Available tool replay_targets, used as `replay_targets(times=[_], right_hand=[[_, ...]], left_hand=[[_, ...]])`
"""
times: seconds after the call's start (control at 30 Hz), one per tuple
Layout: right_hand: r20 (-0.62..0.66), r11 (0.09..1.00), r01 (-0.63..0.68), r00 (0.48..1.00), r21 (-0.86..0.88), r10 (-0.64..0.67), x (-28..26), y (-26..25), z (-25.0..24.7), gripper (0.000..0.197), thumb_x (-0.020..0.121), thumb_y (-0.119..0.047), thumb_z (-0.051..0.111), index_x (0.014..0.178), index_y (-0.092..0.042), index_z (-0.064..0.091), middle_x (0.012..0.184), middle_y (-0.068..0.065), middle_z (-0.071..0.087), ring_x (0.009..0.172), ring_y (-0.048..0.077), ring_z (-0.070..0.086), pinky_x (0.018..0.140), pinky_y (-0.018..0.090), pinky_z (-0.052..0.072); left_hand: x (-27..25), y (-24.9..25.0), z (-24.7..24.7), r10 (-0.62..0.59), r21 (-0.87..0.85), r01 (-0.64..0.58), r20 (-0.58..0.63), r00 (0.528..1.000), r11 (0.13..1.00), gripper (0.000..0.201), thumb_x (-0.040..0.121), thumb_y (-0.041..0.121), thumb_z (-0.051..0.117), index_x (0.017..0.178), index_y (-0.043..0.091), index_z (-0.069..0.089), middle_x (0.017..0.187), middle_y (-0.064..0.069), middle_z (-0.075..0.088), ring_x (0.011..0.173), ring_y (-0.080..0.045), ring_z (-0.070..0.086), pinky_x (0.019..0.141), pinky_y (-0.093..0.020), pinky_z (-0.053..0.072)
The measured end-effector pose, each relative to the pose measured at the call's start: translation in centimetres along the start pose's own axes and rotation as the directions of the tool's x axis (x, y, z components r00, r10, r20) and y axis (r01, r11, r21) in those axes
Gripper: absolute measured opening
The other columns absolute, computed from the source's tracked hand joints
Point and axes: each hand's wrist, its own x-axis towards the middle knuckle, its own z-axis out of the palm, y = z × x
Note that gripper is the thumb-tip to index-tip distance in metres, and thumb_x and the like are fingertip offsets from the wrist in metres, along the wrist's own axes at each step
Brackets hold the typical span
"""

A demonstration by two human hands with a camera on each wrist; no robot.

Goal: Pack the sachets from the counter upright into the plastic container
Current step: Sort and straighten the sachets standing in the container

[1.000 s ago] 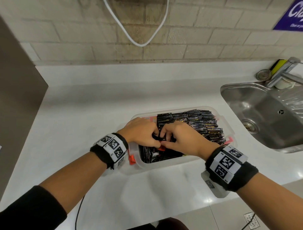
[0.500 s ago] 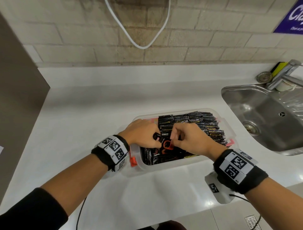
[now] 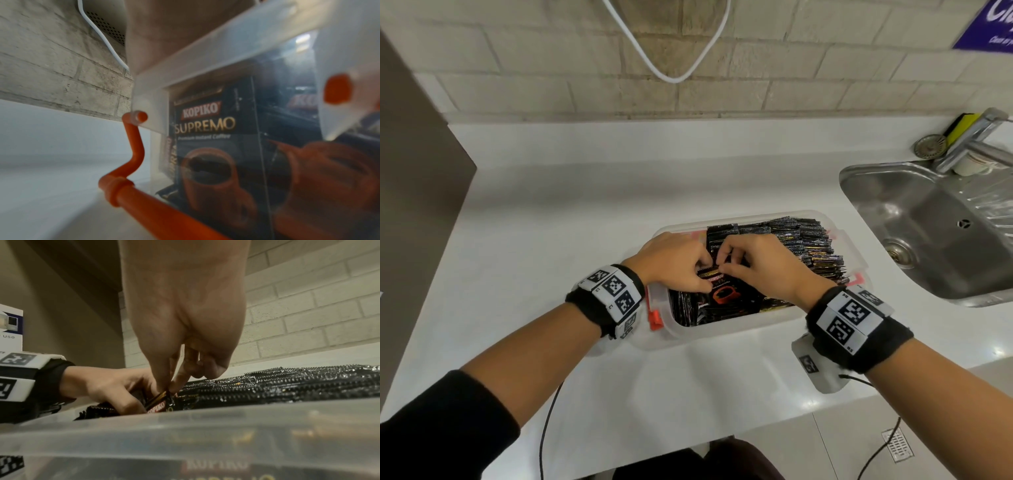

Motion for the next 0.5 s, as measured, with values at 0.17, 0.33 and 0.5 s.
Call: replay_targets(times=[0.17, 0.33, 0.5], right_hand=[[0.035, 0.997, -0.059, 0.998, -0.057, 0.061, -0.3, 0.6, -0.2, 0.005, 0.087, -0.012, 0.072, 0.092, -0.014, 0.072, 0.08, 0.002, 0.069, 0.071, 0.015, 0.062, 0.06, 0.013, 0.04], [0.013, 0.984, 0.013, 1.0, -0.18, -0.011, -0.4, 1.0, 0.0, 0.009, 0.082, -0.018, 0.077, 0.087, -0.017, 0.07, 0.085, 0.0, 0.057, 0.085, 0.017, 0.049, 0.081, 0.029, 0.04], [-0.085, 0.959, 0.023, 0.995, -0.284, -0.049, -0.9, 1.4, 0.9, 0.03, 0.082, -0.026, 0.075, 0.11, -0.017, 0.067, 0.112, 0.005, 0.054, 0.108, 0.025, 0.043, 0.094, 0.044, 0.041]], left_hand=[[-0.1, 0.0, 0.1, -0.002, -0.028, 0.001, -0.015, 1.0, 1.0, 0.035, 0.075, 0.056, 0.066, 0.062, 0.025, 0.054, 0.058, 0.011, 0.055, 0.052, -0.006, 0.045, 0.058, -0.025, 0.033], [0.0, 0.1, 0.0, 0.013, -0.039, -0.014, -0.013, 1.0, 0.999, 0.037, 0.076, 0.066, 0.065, 0.064, 0.032, 0.058, 0.062, 0.016, 0.059, 0.056, -0.002, 0.05, 0.058, -0.025, 0.032], [-0.2, 0.3, -0.4, 0.035, -0.059, -0.034, 0.014, 0.999, 0.998, 0.022, 0.074, 0.058, 0.059, 0.074, 0.037, 0.068, 0.065, 0.019, 0.061, 0.063, -0.003, 0.054, 0.059, -0.025, 0.035]])
